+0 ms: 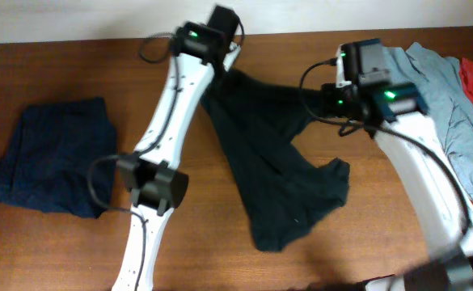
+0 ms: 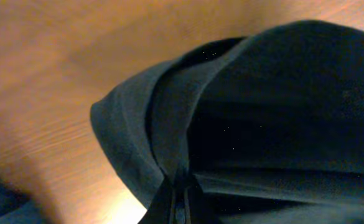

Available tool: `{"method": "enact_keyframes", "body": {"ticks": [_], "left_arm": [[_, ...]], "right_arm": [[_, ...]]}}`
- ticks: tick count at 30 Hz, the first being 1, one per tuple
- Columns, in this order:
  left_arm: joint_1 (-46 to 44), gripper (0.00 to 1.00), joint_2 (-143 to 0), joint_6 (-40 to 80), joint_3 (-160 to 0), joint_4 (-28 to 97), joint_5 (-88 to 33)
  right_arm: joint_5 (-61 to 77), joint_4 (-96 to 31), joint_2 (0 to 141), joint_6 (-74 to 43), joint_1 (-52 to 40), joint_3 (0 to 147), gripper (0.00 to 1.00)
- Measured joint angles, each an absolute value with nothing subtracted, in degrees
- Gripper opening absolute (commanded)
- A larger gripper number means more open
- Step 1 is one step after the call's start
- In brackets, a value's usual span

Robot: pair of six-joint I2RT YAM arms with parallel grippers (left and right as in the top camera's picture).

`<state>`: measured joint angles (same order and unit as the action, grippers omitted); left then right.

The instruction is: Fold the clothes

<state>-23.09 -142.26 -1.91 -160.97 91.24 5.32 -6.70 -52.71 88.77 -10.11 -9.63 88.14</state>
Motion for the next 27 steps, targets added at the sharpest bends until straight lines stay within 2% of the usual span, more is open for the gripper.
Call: {"method": "enact_keyframes", "body": {"ticks": [10,22,27], "left_arm": [[-20.34,0.0,-121.4,-3.57,-164.48,94.96,7.9],[-20.82,0.01,-97.95,-4.95,-164.53,95.15,0.56],[-20.82,0.01,-93.84,-5.63,-164.97,94.96,-0.64]], "right_arm": [[-15.55,-60.29,67.44,-10.04,-9.26,96.16,0.04],[-11.11,-60.95,51.94,-10.07,-9.3,100.49,0.04],[-9.04,-60.93,51.0,-10.09,-9.3,102.1,0.04]]}}
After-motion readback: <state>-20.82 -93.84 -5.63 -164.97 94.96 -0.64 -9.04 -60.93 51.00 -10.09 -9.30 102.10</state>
